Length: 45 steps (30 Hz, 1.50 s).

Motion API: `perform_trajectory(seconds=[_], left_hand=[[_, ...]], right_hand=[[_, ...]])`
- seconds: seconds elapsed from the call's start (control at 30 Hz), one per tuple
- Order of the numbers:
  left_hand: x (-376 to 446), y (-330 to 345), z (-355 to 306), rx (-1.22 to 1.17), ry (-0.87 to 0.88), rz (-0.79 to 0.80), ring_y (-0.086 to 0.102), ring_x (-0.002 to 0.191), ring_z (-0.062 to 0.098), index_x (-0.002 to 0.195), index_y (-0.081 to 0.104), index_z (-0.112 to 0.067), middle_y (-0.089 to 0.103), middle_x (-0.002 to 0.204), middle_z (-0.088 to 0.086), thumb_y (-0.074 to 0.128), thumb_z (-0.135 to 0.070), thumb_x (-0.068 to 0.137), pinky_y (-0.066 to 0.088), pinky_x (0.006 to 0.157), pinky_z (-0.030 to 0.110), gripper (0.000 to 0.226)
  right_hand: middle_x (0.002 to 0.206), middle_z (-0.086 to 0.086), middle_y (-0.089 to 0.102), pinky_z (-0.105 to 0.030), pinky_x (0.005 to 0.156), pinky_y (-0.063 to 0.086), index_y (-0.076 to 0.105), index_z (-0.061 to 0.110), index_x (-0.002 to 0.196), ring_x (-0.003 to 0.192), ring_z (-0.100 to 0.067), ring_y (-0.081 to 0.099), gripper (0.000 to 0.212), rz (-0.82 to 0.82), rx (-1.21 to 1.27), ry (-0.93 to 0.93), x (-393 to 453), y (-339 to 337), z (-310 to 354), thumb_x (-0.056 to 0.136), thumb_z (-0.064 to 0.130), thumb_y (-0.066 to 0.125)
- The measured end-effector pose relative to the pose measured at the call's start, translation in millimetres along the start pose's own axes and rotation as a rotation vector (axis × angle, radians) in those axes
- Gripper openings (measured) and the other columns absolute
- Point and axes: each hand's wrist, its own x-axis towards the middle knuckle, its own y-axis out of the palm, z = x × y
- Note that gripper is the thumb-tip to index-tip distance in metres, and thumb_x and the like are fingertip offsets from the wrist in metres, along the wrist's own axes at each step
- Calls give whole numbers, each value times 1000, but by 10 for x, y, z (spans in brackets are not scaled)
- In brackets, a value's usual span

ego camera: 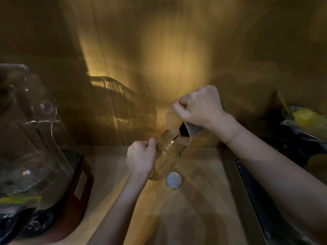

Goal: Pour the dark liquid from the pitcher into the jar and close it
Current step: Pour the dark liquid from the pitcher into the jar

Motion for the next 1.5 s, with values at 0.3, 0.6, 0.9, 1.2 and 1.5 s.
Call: perform_trajectory(seconds=[0.3,0.6,0.9,1.2,1.5], left_hand=[[40,38,2,-71,-28,6,34,50,30,37,32,-13,31,45,7,48,-24,81,34,56,35,48],[26,56,-11,-122,-36,8,31,47,22,38,33,-14,30,45,3,48,-22,81,31,55,34,46],[66,93,0,-169,-42,44,35,52,25,44,43,-10,34,49,8,47,-24,82,33,56,36,40],[65,61,21,-202,-36,24,32,50,25,43,41,-10,32,47,6,48,-24,82,33,56,37,42],[89,64,-8,-244,-36,38,37,53,27,46,45,-9,36,50,9,46,-30,80,35,58,37,40]], right_hand=[[24,0,32,-8,49,5,47,10,29,26,-13,23,45,-31,3,-68,97,-35,-3,73,18,45],[32,5,21,-9,50,5,45,11,30,28,-13,22,43,-32,-1,-96,149,-90,-7,73,16,46],[33,5,21,-11,49,4,46,10,30,29,-13,20,44,-3,-29,-174,235,-108,32,73,17,48],[29,1,25,-15,45,12,45,9,30,29,-14,21,43,-11,-26,-184,234,-97,47,72,16,50],[32,4,21,-11,49,4,44,10,30,30,-13,18,44,-42,-51,-208,286,-144,42,72,16,50]])
